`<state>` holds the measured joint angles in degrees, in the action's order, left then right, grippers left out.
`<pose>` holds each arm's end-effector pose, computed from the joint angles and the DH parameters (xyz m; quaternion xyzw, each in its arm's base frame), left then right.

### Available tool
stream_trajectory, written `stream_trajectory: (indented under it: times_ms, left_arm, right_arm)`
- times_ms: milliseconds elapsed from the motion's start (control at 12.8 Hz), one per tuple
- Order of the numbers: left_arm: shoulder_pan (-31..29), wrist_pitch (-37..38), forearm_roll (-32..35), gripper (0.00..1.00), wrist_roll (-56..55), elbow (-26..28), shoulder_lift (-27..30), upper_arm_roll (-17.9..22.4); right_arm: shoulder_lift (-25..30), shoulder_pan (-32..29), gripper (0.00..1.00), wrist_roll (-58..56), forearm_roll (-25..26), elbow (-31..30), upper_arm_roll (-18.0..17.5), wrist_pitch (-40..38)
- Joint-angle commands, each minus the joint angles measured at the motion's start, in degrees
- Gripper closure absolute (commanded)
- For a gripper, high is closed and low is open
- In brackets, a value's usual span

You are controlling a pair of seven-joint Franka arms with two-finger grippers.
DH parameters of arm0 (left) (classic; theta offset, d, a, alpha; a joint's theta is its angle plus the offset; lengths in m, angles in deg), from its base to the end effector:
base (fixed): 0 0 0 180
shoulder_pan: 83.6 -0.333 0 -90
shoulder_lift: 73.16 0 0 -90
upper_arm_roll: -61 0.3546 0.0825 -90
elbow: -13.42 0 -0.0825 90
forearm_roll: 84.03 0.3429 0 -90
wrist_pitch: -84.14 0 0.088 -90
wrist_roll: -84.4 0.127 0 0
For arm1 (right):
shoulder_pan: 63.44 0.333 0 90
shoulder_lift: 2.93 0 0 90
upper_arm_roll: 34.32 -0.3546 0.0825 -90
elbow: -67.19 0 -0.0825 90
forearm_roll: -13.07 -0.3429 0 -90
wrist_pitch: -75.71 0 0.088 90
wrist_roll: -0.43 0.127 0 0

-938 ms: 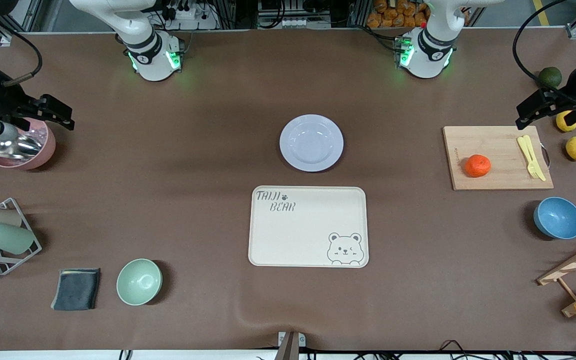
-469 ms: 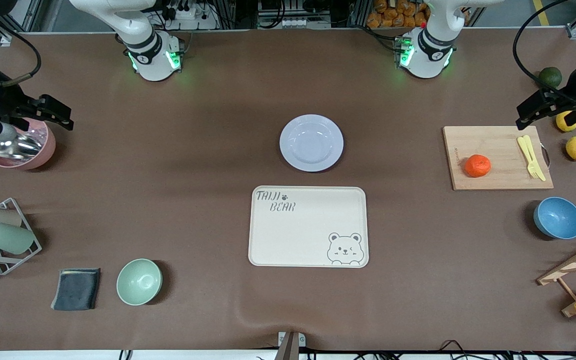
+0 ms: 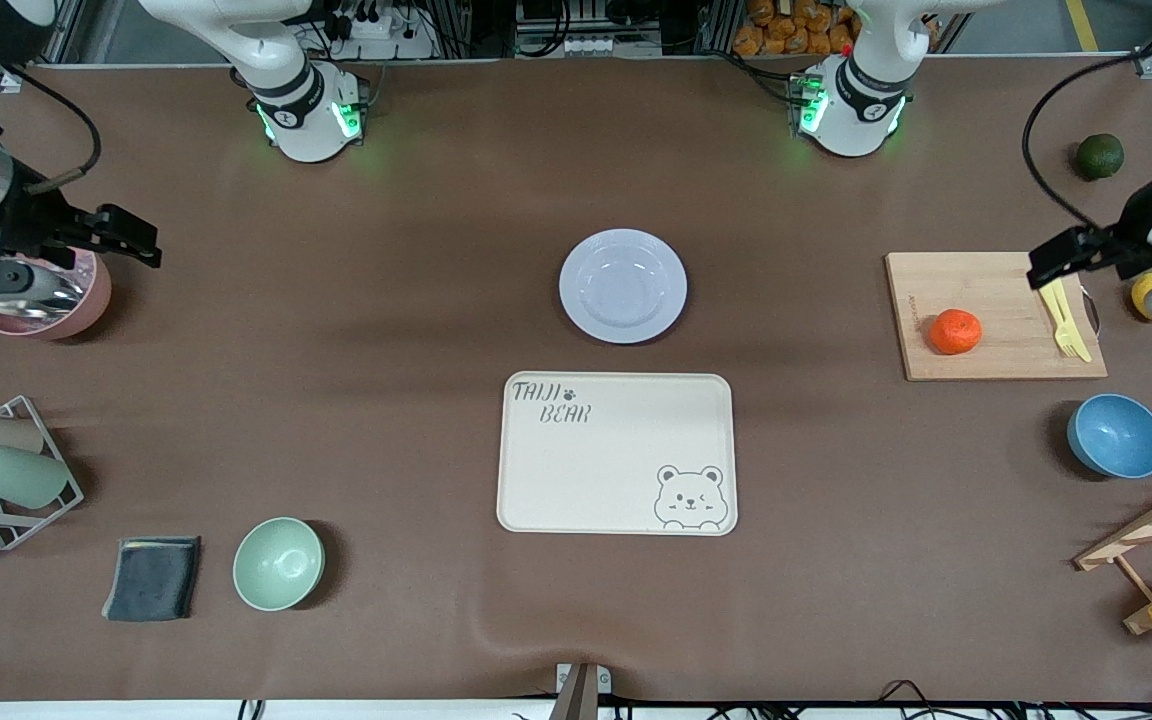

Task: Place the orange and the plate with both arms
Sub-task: 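Reach the left gripper to the orange while the right gripper moves out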

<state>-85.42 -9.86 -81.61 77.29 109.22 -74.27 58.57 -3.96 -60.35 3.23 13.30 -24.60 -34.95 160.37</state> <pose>0.5212 -0.0002 0.5954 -0.9980 -0.0547 0.0239 0.0223 0.5035 0.0321 0.6134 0.9974 0.0080 -0.0709 0.0060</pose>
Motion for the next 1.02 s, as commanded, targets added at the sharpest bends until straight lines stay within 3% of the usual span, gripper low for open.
stream_trajectory:
  times_ms: [0, 469, 547, 938]
  left_arm:
    - [-3.3, -11.3, 1.0, 0.00, 1.0, 15.2, 5.2, -0.5]
    - [-7.5, -34.6, 3.2, 0.00, 1.1, 38.3, 6.5, -0.5]
    - [-7.7, -36.1, 6.0, 0.00, 1.0, 40.1, 6.3, -0.6]
    - [-11.4, -41.5, 6.3, 0.00, 1.0, 42.9, 0.8, -0.7]
  right_arm:
    - [-2.1, 0.2, 0.00, 1.0, 0.1, -0.1, -0.6, -0.2]
    - [-4.9, 0.7, 0.00, 1.0, -0.2, -0.2, -0.7, 1.1]
    - [-5.3, 0.7, 0.00, 1.0, -1.3, -0.2, -0.7, 1.2]
    - [-8.0, 2.6, 0.00, 1.1, -3.3, -0.3, -0.7, 2.8]
